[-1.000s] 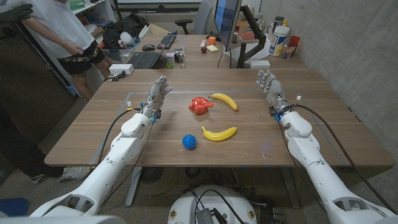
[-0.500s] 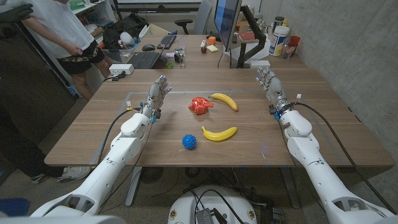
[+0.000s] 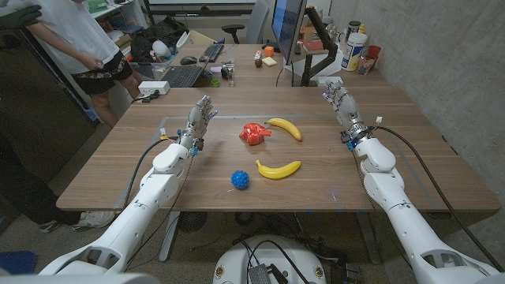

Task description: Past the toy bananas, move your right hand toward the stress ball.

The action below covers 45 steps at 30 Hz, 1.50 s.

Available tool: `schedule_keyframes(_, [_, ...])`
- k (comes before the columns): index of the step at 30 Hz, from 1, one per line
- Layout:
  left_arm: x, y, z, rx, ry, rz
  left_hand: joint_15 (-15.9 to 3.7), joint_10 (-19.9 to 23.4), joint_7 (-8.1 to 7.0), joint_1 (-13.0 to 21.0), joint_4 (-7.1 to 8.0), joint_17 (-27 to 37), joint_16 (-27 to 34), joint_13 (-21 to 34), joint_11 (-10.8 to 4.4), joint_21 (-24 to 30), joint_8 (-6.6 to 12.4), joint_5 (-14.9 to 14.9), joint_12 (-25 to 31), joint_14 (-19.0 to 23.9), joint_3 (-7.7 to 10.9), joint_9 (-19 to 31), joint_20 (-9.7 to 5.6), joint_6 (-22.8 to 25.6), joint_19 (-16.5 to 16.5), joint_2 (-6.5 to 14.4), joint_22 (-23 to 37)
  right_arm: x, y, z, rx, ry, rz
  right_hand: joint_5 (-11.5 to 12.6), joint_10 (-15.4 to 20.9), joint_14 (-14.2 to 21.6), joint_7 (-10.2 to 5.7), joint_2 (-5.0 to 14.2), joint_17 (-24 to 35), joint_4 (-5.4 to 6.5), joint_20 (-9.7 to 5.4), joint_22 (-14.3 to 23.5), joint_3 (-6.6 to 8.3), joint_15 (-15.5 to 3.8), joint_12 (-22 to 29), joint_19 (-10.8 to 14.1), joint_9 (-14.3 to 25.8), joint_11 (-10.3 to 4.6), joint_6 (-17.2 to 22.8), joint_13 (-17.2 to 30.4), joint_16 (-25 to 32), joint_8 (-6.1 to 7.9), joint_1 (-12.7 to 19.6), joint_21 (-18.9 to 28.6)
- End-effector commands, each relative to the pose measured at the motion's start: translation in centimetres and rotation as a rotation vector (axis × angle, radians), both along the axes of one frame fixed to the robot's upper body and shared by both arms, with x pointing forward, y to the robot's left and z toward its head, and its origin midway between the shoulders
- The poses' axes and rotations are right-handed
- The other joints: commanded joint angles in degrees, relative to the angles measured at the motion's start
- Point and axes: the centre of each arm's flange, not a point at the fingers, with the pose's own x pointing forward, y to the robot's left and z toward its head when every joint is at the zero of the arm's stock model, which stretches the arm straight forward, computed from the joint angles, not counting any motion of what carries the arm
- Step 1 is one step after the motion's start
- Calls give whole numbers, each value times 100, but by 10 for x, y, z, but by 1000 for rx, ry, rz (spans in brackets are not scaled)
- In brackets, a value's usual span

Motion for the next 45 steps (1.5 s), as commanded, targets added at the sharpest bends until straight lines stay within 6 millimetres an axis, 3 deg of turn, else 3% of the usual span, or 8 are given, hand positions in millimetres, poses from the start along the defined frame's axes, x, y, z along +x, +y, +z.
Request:
schedule_keyframes(1, [-1,-2,-1,2,-1,-3,-120,-380,-20,-6,0,14,41,33,-21,-13,11,32,44,-430,-23,25,-309,-29,-408,686,29,-11,6,4,-23,-62,4,39,103,77,-28,505,11,-7,-512,18,51,-221,44,93,33,-8,114,8,17,37,78,16])
schedule_keyframes(45, [-2,2,-2,4,-3,-5,-113,-367,-45,-7,0,12,41,32,-33,-37,6,42,44,-415,-48,25,-302,-12,-396,686,30,-42,35,21,-107,-239,31,61,372,349,-107,510,0,-26,-598,15,222,-279,64,214,32,-59,442,3,-9,49,184,13])
